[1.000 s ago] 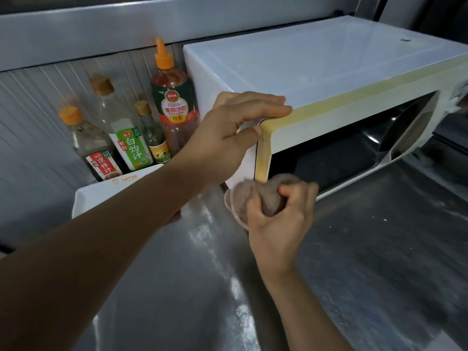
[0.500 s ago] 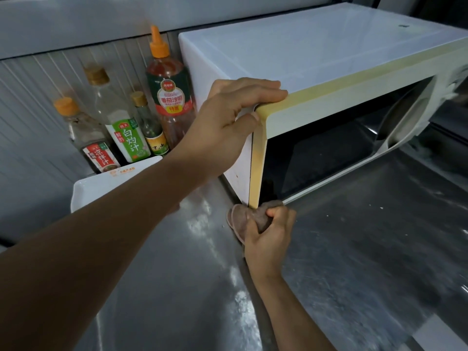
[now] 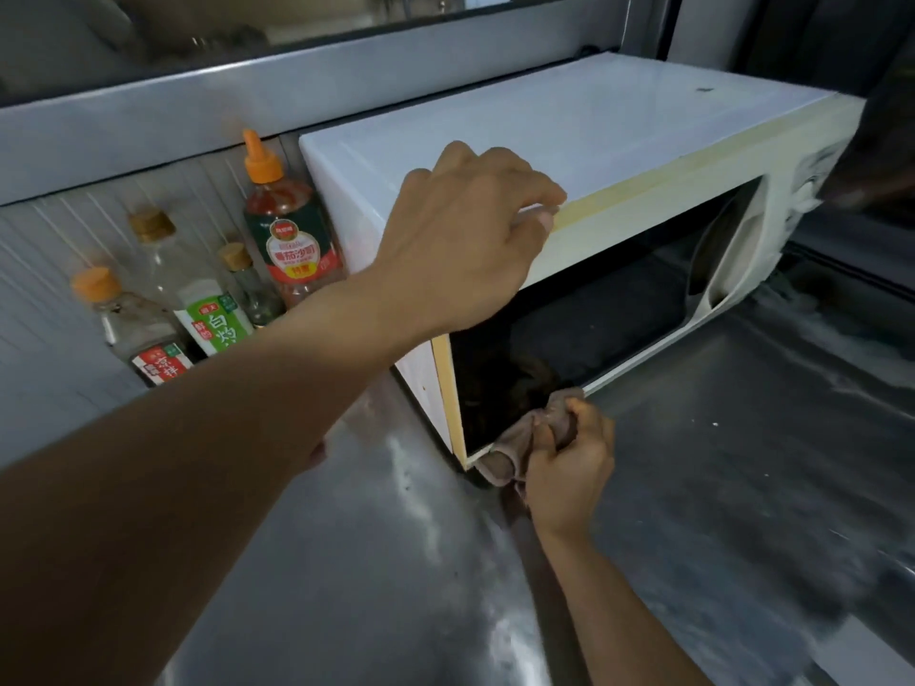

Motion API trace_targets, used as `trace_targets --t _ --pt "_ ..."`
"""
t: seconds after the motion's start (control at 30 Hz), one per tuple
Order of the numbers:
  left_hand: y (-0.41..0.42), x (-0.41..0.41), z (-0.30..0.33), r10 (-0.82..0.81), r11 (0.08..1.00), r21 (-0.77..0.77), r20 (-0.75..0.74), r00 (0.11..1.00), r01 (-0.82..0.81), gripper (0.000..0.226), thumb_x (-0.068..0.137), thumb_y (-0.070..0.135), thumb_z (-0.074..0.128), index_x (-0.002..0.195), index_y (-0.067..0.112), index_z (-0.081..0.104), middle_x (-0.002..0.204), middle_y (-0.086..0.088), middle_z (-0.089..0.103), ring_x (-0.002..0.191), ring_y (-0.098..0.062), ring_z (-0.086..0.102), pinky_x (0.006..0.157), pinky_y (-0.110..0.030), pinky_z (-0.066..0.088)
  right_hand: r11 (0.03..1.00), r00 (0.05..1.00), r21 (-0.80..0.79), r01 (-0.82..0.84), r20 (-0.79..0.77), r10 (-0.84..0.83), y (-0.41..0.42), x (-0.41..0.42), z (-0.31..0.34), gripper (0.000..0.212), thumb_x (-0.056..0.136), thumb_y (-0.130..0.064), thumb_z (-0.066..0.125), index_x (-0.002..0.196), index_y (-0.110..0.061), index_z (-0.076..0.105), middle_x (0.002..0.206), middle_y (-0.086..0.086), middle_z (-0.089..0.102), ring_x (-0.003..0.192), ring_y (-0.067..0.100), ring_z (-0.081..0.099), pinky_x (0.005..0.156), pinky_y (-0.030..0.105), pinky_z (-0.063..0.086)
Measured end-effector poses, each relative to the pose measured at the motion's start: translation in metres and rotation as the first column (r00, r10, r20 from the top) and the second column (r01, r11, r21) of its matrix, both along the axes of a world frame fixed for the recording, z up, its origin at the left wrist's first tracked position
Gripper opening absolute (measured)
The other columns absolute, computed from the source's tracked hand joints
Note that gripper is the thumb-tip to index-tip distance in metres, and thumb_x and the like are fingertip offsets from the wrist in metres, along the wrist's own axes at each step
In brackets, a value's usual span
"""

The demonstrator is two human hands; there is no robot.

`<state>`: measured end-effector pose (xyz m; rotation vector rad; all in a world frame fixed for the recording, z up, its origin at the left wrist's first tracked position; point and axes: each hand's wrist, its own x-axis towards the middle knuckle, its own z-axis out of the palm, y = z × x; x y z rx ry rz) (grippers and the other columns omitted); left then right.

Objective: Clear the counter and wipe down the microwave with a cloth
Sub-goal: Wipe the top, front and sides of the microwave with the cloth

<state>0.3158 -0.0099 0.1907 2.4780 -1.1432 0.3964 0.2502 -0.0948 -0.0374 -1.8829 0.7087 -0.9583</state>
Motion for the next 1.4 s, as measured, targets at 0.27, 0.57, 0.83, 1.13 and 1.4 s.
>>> trace_targets --t 0.27,0.57,0.83,1.13,1.4 --pt "-0.035 0.012 0.010 0.063 0.990 0.129 0.023 0.998 -0.066 0.028 0.098 0.028 0.039 0.118 0.028 0.060 0.118 0.001 0.054 0.111 -0.023 0.046 0.091 -0.037 0.034 0.998 0.999 0.056 0.026 -0.033 -0.025 -0.059 0.017 -0.005 0.024 0.078 0.002 0.067 0.100 0.003 0.062 0.098 0.020 0.061 0.089 0.030 0.059 0.077 0.022 0.040" --pt "-0.042 0.019 0.000 0.062 0.997 0.042 0.076 0.995 -0.065 0.042 0.086 0.037 0.032 0.116 0.028 0.060 0.106 0.001 0.052 0.097 -0.021 0.046 0.082 -0.038 0.042 0.992 0.992 0.086 0.091 -0.099 -0.083 -0.154 0.040 0.016 0.025 0.079 0.004 0.064 0.103 -0.003 0.066 0.096 0.017 0.067 0.092 0.030 0.063 0.077 0.023 0.040" --pt "-0.043 0.021 -0.002 0.060 0.998 0.032 0.045 0.997 -0.062 0.040 0.085 0.037 0.034 0.116 0.030 0.058 0.103 0.009 0.045 0.095 -0.015 0.040 0.081 -0.033 0.036 0.979 0.983 0.148 0.140 -0.139 -0.120 -0.183 0.046 0.023 0.026 0.082 -0.002 0.063 0.108 -0.003 0.064 0.105 0.019 0.067 0.100 0.032 0.061 0.084 0.030 0.043" --pt "-0.044 0.020 -0.002 0.065 0.998 0.023 0.044 0.997 -0.066 0.039 0.085 0.034 0.035 0.114 0.026 0.059 0.104 0.004 0.048 0.095 -0.019 0.043 0.080 -0.034 0.037 0.872 0.983 0.467 0.149 -0.164 -0.080 -0.151 0.044 0.022 0.029 0.087 -0.005 0.055 0.116 -0.006 0.052 0.104 0.009 0.058 0.098 0.024 0.057 0.076 0.024 0.038" --pt "-0.043 0.017 -0.003 0.082 0.996 0.033 0.065 0.995 -0.084 0.041 0.085 0.033 0.035 0.114 0.024 0.061 0.107 0.000 0.053 0.097 -0.024 0.048 0.078 -0.035 0.038 0.908 0.970 0.415 0.055 -0.238 0.050 -0.099 0.032 0.019 0.013 0.087 0.000 0.050 0.098 -0.006 0.046 0.089 0.017 0.055 0.093 0.036 0.059 0.078 0.037 0.042"
